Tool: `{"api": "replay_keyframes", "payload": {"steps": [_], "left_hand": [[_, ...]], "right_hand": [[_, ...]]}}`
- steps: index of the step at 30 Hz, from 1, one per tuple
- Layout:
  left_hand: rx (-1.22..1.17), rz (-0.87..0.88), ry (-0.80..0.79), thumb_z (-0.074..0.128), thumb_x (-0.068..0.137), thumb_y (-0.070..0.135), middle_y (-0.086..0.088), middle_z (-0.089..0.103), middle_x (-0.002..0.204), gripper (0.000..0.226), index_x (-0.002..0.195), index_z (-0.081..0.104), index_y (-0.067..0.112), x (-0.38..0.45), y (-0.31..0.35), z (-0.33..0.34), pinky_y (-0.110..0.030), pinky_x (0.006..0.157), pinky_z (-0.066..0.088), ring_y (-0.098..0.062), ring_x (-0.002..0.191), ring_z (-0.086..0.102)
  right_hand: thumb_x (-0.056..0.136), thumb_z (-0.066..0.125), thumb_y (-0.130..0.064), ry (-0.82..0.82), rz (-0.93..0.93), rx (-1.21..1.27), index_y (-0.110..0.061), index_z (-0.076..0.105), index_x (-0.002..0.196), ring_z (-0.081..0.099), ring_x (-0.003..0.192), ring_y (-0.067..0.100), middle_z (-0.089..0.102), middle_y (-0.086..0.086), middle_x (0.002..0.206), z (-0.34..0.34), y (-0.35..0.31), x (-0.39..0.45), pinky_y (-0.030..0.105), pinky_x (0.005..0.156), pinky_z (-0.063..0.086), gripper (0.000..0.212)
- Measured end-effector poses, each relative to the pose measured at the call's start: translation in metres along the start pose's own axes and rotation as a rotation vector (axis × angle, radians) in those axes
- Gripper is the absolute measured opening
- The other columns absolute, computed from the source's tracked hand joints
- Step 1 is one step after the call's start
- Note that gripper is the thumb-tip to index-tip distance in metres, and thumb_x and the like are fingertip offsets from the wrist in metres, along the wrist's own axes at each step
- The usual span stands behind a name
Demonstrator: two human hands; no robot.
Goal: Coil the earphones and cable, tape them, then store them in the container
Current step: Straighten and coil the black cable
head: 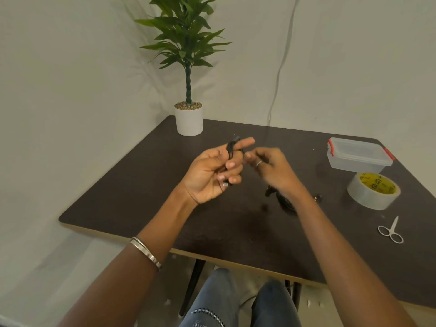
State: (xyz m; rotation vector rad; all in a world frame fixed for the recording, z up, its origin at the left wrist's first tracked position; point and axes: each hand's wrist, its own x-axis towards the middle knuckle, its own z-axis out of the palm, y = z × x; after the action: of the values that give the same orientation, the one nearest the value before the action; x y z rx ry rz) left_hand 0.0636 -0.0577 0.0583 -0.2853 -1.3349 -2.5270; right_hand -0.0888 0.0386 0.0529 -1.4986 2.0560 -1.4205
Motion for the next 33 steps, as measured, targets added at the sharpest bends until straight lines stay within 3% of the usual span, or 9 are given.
{"api": "replay_keyframes", "payload": {"steps": [6, 11, 15, 18, 23, 26, 28, 30, 33], "left_hand": [[-0.107, 0.172, 0.230, 0.033, 0.099, 0.017, 0.002, 0.049, 0.068, 0.048, 0.141, 0.033, -0.005, 0.006, 0.007, -0.014, -0.015, 0.045, 0.038, -0.003, 0.042, 0.034], [-0.155, 0.214, 0.279, 0.040, 0.093, 0.032, 0.006, 0.048, 0.066, 0.053, 0.135, 0.041, 0.000, 0.001, 0.009, -0.023, -0.013, 0.036, 0.027, -0.004, 0.038, 0.033], [-0.006, 0.251, 0.531, 0.036, 0.100, 0.010, 0.000, 0.059, 0.081, 0.039, 0.137, 0.040, -0.002, 0.005, 0.011, -0.025, -0.014, 0.039, 0.028, -0.003, 0.047, 0.040], [0.194, 0.195, 0.655, 0.034, 0.102, 0.006, -0.006, 0.067, 0.090, 0.030, 0.131, 0.042, 0.002, 0.008, 0.005, -0.023, -0.017, 0.042, 0.034, -0.009, 0.058, 0.058], [0.162, 0.220, 0.663, 0.033, 0.101, -0.001, -0.015, 0.068, 0.103, 0.013, 0.104, 0.042, 0.008, 0.007, -0.008, -0.026, -0.022, 0.064, 0.051, -0.022, 0.087, 0.071], [-0.008, 0.224, 0.657, 0.033, 0.100, 0.000, -0.004, 0.067, 0.093, 0.023, 0.118, 0.047, 0.002, 0.004, -0.001, -0.033, -0.015, 0.046, 0.040, -0.008, 0.059, 0.063], [-0.146, 0.238, 0.596, 0.035, 0.096, 0.002, 0.005, 0.057, 0.074, 0.035, 0.127, 0.050, 0.000, -0.003, 0.008, -0.040, -0.014, 0.038, 0.025, -0.003, 0.039, 0.039], [-0.246, 0.245, 0.430, 0.038, 0.094, 0.014, 0.008, 0.045, 0.060, 0.036, 0.122, 0.057, 0.002, -0.011, 0.017, -0.046, -0.016, 0.035, 0.020, -0.007, 0.036, 0.025], [-0.181, 0.171, 0.264, 0.035, 0.096, 0.037, 0.008, 0.038, 0.051, 0.047, 0.109, 0.067, 0.006, -0.016, 0.023, -0.044, -0.017, 0.034, 0.018, -0.007, 0.037, 0.015]], "right_hand": [[0.100, 0.048, -0.020, -0.201, 0.103, 0.114, -0.022, 0.067, 0.089, 0.047, 0.047, 0.004, 0.055, -0.007, 0.060, 0.032, 0.004, -0.030, 0.024, 0.047, 0.041, 0.022], [0.099, 0.051, -0.018, -0.159, 0.085, 0.059, -0.025, 0.069, 0.101, 0.054, 0.058, 0.002, 0.058, -0.009, 0.064, 0.025, 0.000, -0.028, 0.023, 0.056, 0.048, 0.020], [0.097, 0.053, -0.015, -0.352, -0.024, -0.223, -0.013, 0.064, 0.117, 0.055, 0.065, -0.005, 0.061, -0.007, 0.082, 0.028, -0.006, -0.037, 0.009, 0.058, 0.044, 0.023], [0.098, 0.049, -0.017, -0.430, -0.179, -0.426, -0.015, 0.061, 0.096, 0.056, 0.071, 0.012, 0.059, 0.000, 0.082, 0.025, -0.020, -0.039, 0.034, 0.067, 0.049, 0.012], [0.098, 0.049, -0.022, -0.450, -0.319, -0.763, -0.005, 0.059, 0.100, 0.056, 0.084, 0.028, 0.048, 0.003, 0.084, 0.021, -0.042, -0.034, 0.037, 0.068, 0.044, 0.020], [0.097, 0.051, -0.023, -0.339, -0.312, -0.723, -0.006, 0.063, 0.109, 0.057, 0.085, 0.023, 0.053, 0.001, 0.087, 0.021, -0.036, -0.039, 0.033, 0.069, 0.044, 0.024], [0.096, 0.055, -0.017, -0.179, -0.171, -0.443, -0.007, 0.067, 0.110, 0.056, 0.075, 0.011, 0.058, -0.004, 0.082, 0.020, -0.026, -0.044, 0.031, 0.068, 0.047, 0.022], [0.094, 0.057, -0.011, -0.065, 0.078, -0.129, -0.006, 0.070, 0.105, 0.057, 0.066, 0.006, 0.062, -0.003, 0.077, 0.018, -0.016, -0.046, 0.036, 0.069, 0.056, 0.018], [0.092, 0.063, -0.021, -0.179, 0.245, -0.183, -0.010, 0.063, 0.123, 0.062, 0.099, 0.011, 0.068, 0.002, 0.108, 0.013, -0.006, -0.041, 0.030, 0.090, 0.050, 0.033]]}}
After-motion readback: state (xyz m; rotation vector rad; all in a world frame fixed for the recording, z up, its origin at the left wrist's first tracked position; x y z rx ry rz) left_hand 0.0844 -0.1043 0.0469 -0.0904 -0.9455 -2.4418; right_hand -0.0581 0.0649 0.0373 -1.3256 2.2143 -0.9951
